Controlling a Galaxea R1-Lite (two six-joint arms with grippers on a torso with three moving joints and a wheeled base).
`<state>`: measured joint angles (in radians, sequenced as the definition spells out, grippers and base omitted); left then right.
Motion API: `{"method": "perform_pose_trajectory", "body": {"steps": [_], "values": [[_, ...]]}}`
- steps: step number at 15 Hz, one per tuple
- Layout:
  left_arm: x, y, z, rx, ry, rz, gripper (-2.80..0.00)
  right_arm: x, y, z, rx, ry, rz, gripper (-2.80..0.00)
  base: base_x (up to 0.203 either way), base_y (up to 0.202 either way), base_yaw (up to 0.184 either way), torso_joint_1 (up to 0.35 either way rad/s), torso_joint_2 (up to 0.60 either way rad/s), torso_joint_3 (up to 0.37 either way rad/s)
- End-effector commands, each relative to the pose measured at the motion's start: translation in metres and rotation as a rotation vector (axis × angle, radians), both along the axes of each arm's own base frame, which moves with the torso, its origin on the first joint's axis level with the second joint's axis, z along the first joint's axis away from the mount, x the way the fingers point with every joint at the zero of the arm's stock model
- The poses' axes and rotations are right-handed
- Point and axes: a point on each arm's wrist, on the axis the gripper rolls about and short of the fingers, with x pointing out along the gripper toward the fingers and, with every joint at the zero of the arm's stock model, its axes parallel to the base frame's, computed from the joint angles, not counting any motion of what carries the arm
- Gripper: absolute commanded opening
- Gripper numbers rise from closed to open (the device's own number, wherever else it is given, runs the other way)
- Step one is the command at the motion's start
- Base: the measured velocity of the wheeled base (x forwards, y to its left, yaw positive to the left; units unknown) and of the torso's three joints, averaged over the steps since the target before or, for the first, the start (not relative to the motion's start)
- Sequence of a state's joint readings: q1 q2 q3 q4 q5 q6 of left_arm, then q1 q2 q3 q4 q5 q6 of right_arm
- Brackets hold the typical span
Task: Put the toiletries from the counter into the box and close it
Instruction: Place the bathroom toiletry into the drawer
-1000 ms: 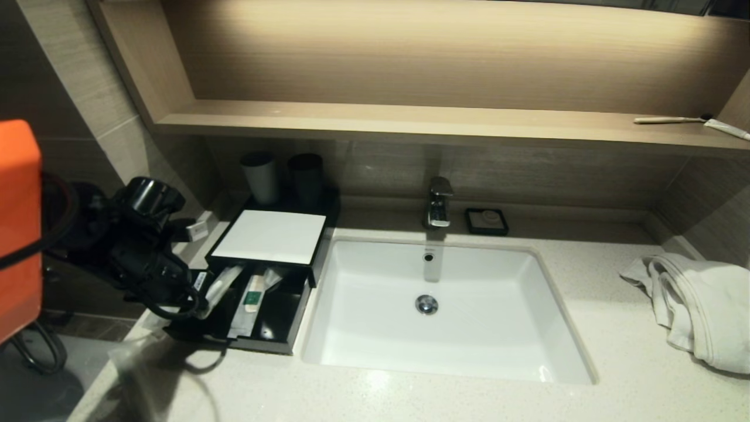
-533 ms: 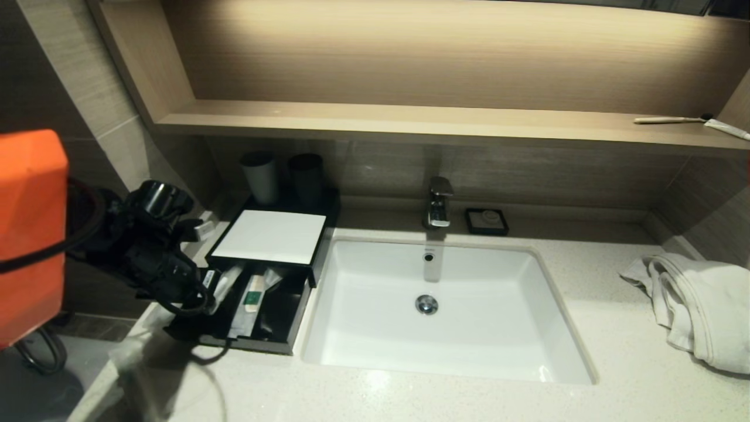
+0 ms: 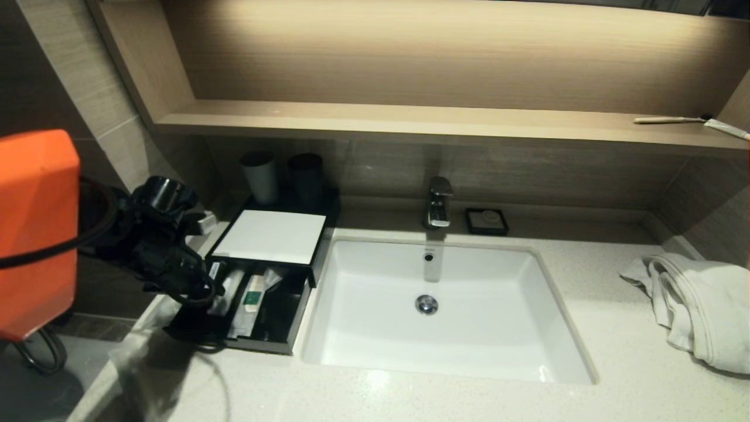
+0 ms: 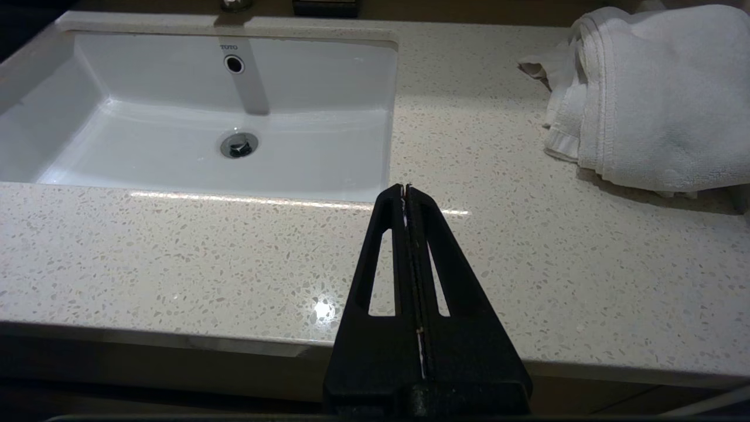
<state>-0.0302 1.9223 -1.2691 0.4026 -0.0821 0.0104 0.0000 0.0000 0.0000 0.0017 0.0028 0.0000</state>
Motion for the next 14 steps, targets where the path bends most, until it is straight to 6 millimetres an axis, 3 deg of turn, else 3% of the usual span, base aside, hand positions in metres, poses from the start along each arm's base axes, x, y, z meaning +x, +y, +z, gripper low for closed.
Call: {"method": "perform_pose_trajectory", "body": {"steps": [1,4,7,12,13,14], "values": [[-0.001,-0.002,0.002,-0.002,-0.004,-0.004,0.00,0.000,0.000,0.000,0.000,0.000,0.000,-2.80,0.000,0.000,0.000,0.000,0.00,0.000],[-0.006,-0.003,0.007,-0.003,-0.015,-0.008,0.00,0.000,0.000,0.000,0.000,0.000,0.000,-2.80,0.000,0.000,0.000,0.000,0.00,0.000],[-0.019,-0.009,0.025,-0.014,-0.063,-0.016,0.00,0.000,0.000,0.000,0.000,0.000,0.000,-2.80,0.000,0.000,0.000,0.000,0.00,0.000],[-0.061,-0.011,0.074,-0.118,-0.188,0.112,0.00,0.000,0.000,0.000,0.000,0.000,0.000,-2.80,0.000,0.000,0.000,0.000,0.00,0.000],[-0.068,-0.010,0.078,-0.135,-0.190,0.149,-2.80,0.000,0.000,0.000,0.000,0.000,0.000,-2.80,0.000,0.000,0.000,0.000,0.00,0.000],[-0.075,-0.008,0.079,-0.130,-0.162,0.200,-2.80,0.000,0.000,0.000,0.000,0.000,0.000,-2.80,0.000,0.000,0.000,0.000,0.00,0.000]]}}
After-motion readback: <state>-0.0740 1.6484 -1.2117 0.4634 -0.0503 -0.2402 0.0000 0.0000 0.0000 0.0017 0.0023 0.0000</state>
